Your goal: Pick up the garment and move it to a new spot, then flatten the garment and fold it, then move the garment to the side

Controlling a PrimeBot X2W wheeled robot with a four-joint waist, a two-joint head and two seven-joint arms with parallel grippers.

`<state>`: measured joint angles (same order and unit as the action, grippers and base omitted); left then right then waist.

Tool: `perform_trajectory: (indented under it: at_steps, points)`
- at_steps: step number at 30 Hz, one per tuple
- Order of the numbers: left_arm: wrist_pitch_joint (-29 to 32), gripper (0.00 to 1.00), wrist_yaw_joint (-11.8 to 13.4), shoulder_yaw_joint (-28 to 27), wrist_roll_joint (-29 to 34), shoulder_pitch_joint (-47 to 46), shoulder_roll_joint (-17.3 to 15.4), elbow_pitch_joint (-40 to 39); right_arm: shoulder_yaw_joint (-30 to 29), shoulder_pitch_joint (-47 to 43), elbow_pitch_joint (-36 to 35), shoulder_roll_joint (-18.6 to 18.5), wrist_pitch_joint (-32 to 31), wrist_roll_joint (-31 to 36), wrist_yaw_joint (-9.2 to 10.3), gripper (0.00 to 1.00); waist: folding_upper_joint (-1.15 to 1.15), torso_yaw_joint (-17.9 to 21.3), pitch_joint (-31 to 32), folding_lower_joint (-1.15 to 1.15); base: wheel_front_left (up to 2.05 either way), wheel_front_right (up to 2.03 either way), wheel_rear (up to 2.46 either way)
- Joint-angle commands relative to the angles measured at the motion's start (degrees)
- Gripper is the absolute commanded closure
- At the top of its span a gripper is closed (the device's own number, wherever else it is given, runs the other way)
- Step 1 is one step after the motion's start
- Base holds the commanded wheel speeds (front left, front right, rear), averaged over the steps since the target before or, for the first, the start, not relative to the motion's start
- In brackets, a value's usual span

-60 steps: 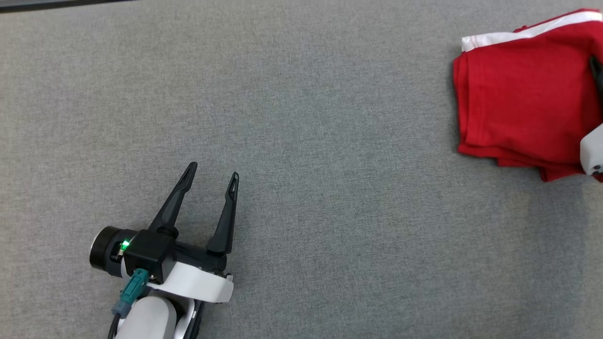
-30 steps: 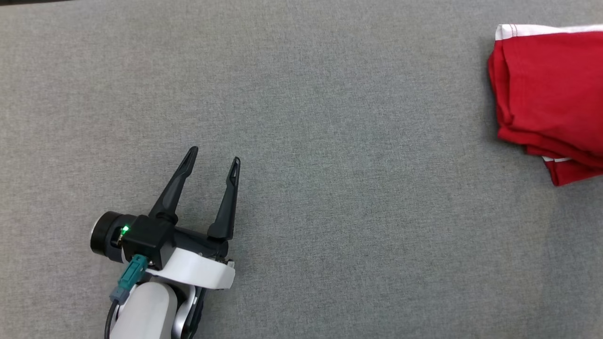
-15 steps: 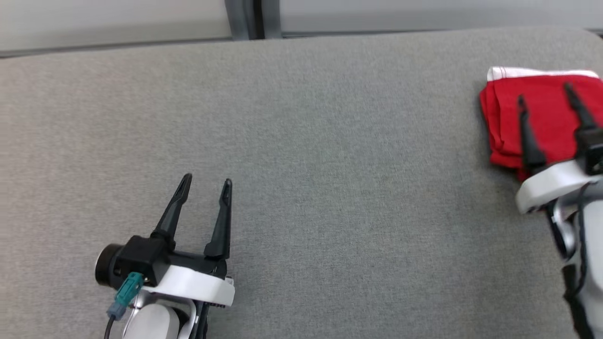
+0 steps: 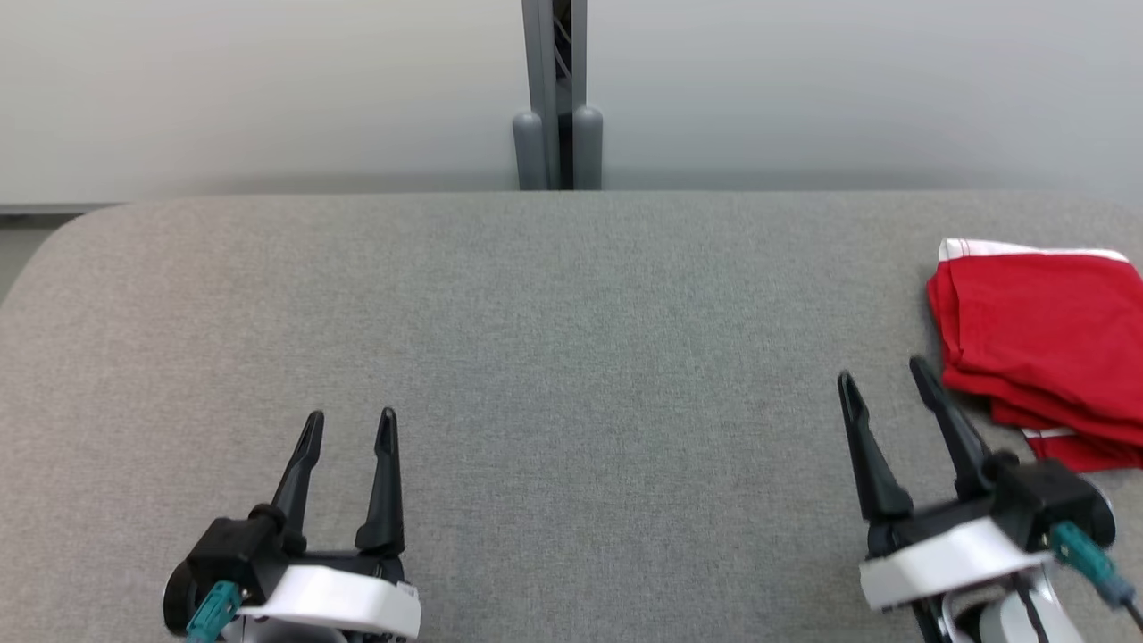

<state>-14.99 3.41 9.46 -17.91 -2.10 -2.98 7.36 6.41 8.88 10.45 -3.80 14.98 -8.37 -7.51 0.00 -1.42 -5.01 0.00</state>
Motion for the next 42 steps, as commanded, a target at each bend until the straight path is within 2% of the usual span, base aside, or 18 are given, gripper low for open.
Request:
perform_trajectory:
  at_steps: [1, 8, 17, 42]
  points:
    - [-0.26, 0.0, -0.17, -0.38, -0.42, 0.86, -0.16, -0.18, -0.14, -1.76, -0.99, -0.09, 0.21, -0.28, 0.05, 0.0, 0.0, -0.68, 1.71, 0.0, 0.0, 0.0, 0.0]
    - [-0.25, 0.0, -0.7, -1.33, 1.74, 5.9, -0.09, -1.0, -3.77, -11.47, -5.42, 0.76, 0.22, -1.05, 0.05, 0.0, 0.0, -0.63, 4.52, 0.0, 0.0, 0.0, 0.0]
    - [-0.26, 0.0, -1.35, -3.02, 2.99, 7.45, -0.05, -1.02, -4.94, -12.29, -5.25, 0.78, 0.23, -0.33, 0.04, 0.0, 0.0, 0.08, 5.56, 0.0, 0.0, 0.0, 0.0]
    - [-0.27, 0.0, -1.68, -3.07, 2.32, 7.82, -0.05, -0.14, -4.85, -13.83, -4.59, 0.79, 0.24, -1.27, 0.04, 0.0, 0.0, 0.15, 7.16, 0.0, 0.0, 0.0, 0.0]
